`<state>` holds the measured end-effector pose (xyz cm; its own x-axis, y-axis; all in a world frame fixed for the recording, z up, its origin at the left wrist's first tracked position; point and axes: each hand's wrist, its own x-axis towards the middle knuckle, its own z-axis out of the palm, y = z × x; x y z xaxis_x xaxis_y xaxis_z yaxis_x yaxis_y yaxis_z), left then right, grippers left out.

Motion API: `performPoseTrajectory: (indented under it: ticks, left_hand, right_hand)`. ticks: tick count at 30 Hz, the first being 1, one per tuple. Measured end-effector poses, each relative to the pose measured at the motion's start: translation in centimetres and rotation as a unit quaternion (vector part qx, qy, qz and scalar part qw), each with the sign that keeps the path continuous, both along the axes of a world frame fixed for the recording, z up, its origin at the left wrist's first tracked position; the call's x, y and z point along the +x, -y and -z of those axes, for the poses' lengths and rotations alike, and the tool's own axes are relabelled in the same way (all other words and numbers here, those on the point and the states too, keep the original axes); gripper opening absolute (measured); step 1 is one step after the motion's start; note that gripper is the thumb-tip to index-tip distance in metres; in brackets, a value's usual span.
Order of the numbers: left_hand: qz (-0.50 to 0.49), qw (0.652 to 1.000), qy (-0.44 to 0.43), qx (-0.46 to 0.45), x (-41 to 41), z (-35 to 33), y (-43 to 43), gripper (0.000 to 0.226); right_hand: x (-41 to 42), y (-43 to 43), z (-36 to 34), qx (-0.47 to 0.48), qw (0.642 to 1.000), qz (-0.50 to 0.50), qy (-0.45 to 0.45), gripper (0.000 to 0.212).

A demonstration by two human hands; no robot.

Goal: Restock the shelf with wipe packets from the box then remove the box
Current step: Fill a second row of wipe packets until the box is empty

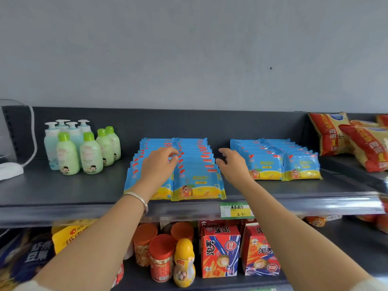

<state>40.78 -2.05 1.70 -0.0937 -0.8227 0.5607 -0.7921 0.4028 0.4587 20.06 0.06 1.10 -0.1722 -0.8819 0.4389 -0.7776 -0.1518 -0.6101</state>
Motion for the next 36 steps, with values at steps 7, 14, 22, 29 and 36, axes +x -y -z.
performPoseTrajectory:
  ticks: [7, 14, 22, 29, 36]
  left_hand:
    - [0.103, 0.989, 0.099, -0.041, -9.1, 0.8, -4.4, 0.025]
    - [0.150, 0.975, 0.146, -0.078, -16.2, 1.7, -6.6, 0.027]
    - [0.199, 0.957, 0.184, -0.102, -22.0, 2.0, -6.4, 0.028]
    - [0.227, 0.946, 0.217, -0.079, -24.7, 2.5, -4.1, 0.030]
    - [0.253, 0.939, 0.216, -0.084, -26.2, 2.5, -1.5, 0.029]
  right_hand:
    - [-5.2, -4.5, 0.8, -0.026, 0.992, 0.016, -0.118, 0.036]
    - [-11.0, -7.9, 2.4, -0.011, 0.988, 0.036, -0.151, 0.035]
    - [-16.3, -10.2, 3.3, 0.011, 0.979, 0.101, -0.174, 0.036]
    - [-20.2, -11.0, 3.1, 0.052, 0.960, 0.179, -0.210, 0.038]
    - [-21.1, -9.4, 3.4, 0.058, 0.956, 0.207, -0.200, 0.038]
